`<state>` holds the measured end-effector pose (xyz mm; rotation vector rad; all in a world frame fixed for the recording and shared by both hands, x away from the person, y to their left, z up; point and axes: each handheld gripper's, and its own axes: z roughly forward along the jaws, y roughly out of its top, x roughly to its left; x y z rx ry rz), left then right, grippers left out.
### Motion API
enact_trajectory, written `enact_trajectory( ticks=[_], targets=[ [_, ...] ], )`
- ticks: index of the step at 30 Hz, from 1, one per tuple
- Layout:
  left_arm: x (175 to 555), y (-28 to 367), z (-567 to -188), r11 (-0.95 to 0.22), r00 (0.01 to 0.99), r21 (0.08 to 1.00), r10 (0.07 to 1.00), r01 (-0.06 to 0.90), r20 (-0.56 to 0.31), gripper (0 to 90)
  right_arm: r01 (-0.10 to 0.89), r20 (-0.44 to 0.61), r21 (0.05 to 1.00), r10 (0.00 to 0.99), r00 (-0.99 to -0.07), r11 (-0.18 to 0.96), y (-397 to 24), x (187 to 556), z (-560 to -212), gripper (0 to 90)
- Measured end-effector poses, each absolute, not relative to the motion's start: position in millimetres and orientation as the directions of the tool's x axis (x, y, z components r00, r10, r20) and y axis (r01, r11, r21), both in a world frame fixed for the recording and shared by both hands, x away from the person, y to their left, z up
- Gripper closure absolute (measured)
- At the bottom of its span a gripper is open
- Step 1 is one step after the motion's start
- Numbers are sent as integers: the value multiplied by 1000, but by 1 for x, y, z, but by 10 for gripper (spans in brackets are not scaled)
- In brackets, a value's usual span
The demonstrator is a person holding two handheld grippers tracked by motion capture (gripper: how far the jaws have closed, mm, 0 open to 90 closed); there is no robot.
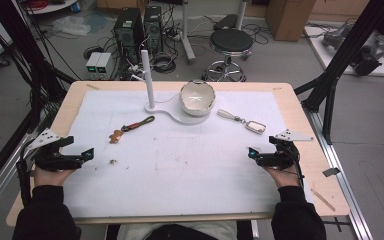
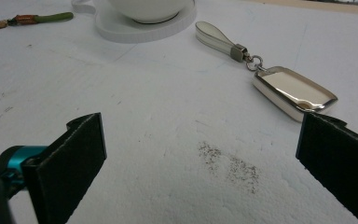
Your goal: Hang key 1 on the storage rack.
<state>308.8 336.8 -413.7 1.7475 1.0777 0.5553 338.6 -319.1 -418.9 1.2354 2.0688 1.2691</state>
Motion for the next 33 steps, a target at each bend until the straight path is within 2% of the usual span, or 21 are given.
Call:
enact_trajectory(
  ticks=[8, 24, 30, 33],
  targets=[
    [314, 335, -409, -169, 487, 895, 872, 412, -59, 20, 464, 76, 863, 857, -510, 199, -318, 341, -420, 6],
    [355, 305, -391, -293, 566, 856, 825, 427, 0, 20, 466, 77, 862, 857, -510, 200, -320, 344, -420, 5],
    [368, 297, -384, -325, 587, 838, 810, 439, 7, 20, 473, 78, 858, 857, -510, 203, -319, 344, -420, 5],
    [374, 296, -384, -313, 593, 835, 805, 452, -19, 20, 469, 77, 860, 857, -509, 202, -318, 343, -419, 6]
  ],
)
